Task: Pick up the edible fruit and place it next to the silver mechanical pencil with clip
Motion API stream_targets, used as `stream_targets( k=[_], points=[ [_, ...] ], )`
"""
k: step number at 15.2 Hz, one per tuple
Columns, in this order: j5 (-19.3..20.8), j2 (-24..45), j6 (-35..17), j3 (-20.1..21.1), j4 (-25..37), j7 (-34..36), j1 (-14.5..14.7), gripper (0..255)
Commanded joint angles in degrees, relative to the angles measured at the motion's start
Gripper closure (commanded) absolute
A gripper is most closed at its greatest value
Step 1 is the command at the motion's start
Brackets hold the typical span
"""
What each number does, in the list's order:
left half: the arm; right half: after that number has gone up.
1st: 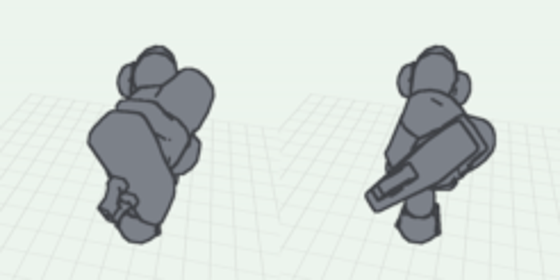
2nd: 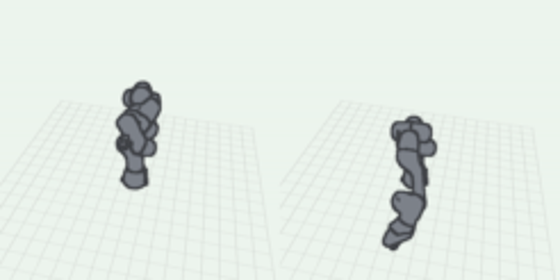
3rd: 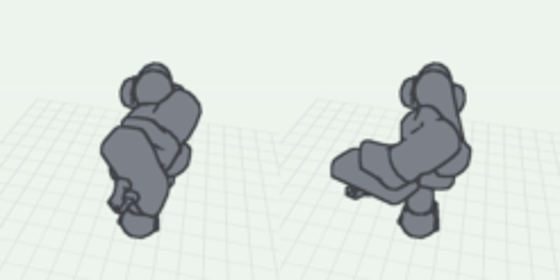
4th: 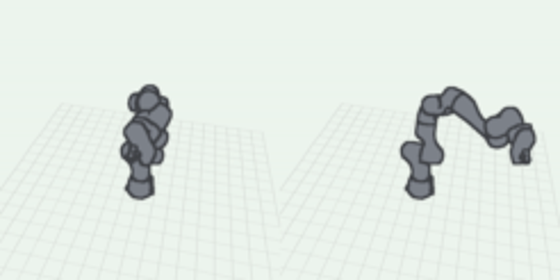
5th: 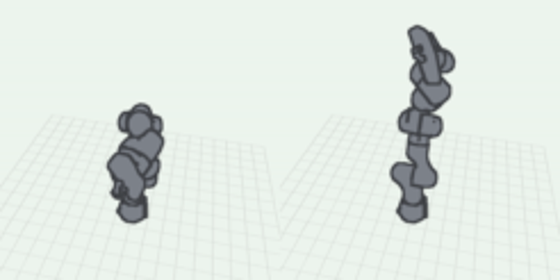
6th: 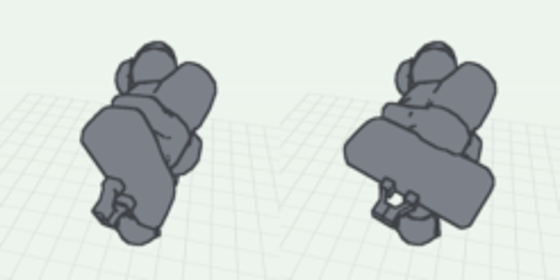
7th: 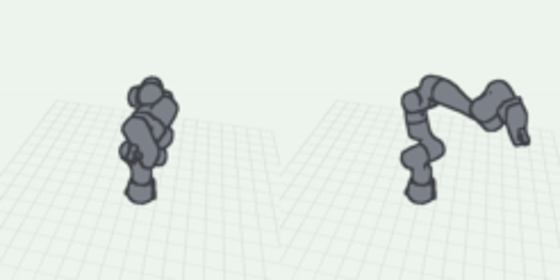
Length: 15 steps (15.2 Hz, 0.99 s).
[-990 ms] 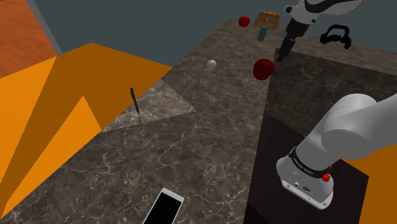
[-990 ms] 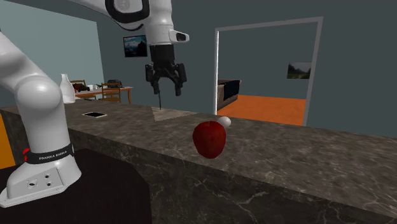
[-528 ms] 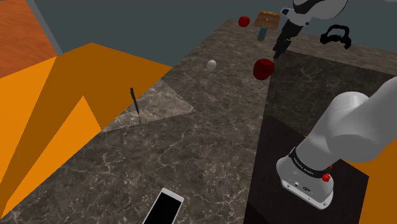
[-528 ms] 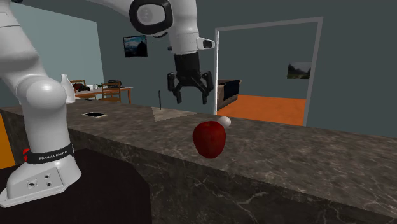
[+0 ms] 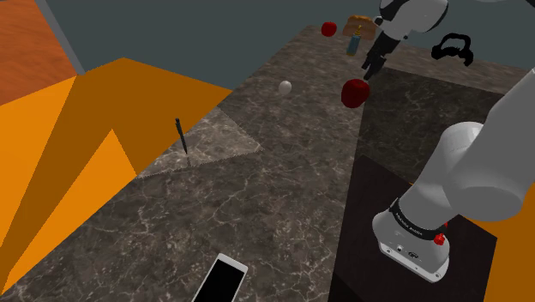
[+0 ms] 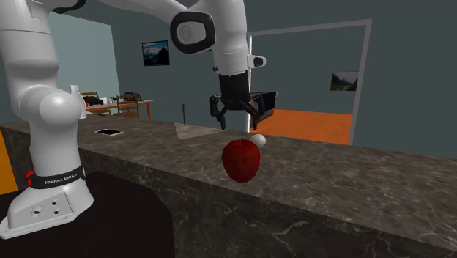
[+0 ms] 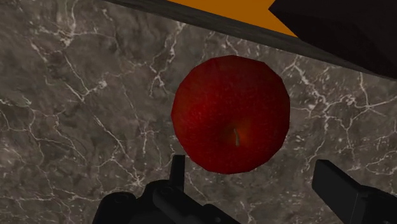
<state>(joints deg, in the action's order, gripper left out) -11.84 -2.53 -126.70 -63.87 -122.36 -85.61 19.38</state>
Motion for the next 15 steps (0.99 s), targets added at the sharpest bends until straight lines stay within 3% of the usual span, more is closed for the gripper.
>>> stream_targets(
  k=[1,3,11,12,15],
  points=[
    [-2.85,2.30,-1.02,-0.43,-0.24,-1.96,0.28,0],
    [-6.13,4.86,-2.26,-0.42,-0.81,-4.20,0.17,0],
    [-6.10,4.85,-2.25,-0.29,-0.80,-4.18,0.04,0],
    [-6.10,4.85,-2.25,-0.29,-0.80,-4.18,0.04,255],
    [-6.10,4.85,-2.25,-0.29,-0.80,-4.18,0.04,255]
  ],
)
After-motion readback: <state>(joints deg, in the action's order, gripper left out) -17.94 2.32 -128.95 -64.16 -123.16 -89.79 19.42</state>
